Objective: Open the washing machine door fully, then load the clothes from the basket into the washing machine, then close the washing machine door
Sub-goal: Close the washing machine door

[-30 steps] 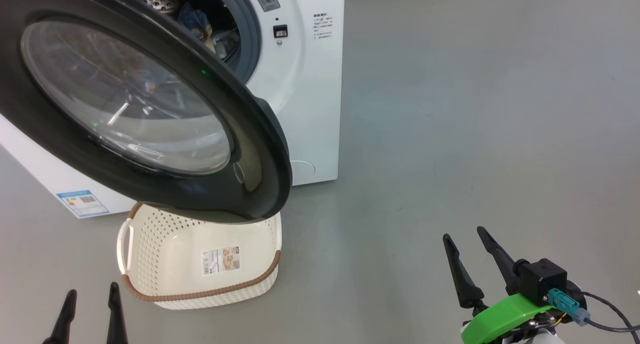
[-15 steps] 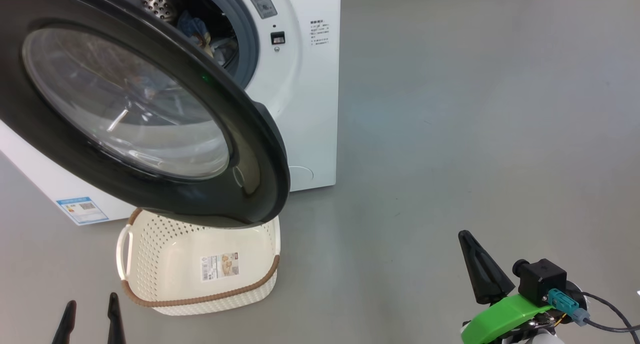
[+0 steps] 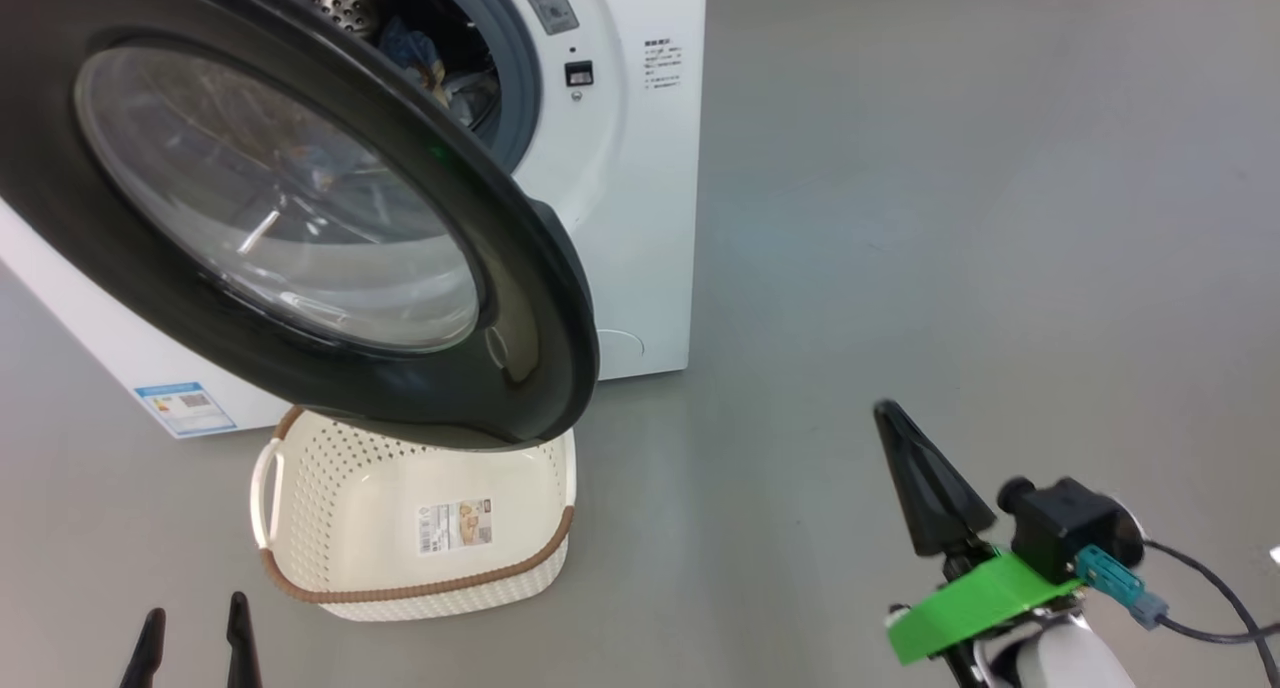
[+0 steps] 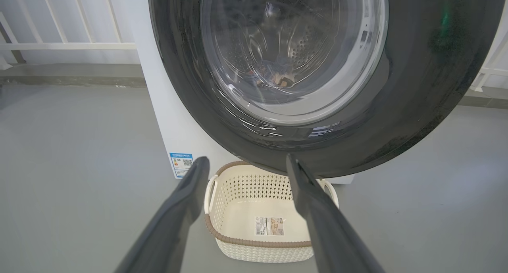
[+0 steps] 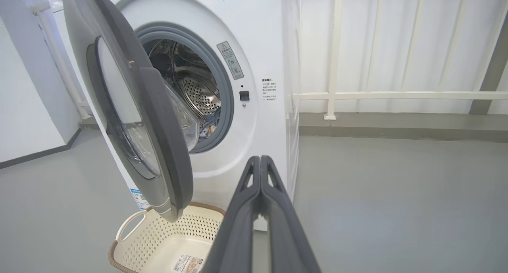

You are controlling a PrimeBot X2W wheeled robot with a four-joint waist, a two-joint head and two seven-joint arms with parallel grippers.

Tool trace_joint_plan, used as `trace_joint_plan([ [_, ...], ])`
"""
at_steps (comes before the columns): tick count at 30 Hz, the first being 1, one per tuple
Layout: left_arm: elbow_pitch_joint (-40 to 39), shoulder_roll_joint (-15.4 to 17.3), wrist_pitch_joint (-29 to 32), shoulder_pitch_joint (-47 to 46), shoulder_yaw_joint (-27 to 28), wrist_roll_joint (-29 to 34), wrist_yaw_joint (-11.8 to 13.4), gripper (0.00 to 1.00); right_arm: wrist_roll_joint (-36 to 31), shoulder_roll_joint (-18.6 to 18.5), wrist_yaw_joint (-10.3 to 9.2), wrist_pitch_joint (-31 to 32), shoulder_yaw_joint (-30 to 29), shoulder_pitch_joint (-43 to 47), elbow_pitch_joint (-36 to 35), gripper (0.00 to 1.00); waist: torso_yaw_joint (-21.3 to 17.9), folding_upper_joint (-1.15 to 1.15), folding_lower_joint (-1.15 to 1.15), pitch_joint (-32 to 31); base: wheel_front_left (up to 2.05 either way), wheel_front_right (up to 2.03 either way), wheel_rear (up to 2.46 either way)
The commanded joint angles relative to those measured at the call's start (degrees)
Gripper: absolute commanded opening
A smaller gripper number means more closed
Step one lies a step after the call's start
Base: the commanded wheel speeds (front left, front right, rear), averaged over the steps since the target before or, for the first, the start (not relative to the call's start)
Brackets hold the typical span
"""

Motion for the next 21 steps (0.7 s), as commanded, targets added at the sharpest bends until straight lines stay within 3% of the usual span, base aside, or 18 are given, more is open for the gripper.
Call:
trace_joint_plan([
  [1,-1.01,0.83,-0.52,-1.37,1.56,-0.44,-0.16,1.00,-0.29,0.24,0.09,-0.69,2.60,-2.82,-2.62,0.00,0.46,0.00,0.00,0.01,0.00,0.00,0.00],
  [21,-0.96,0.75,-0.52,-2.33,-0.96,-0.87,-0.16,1.00,0.61,0.24,0.09,-0.69,15.10,-12.45,-9.33,0.00,7.13,0.00,0.00,0.57,0.00,0.00,0.00],
])
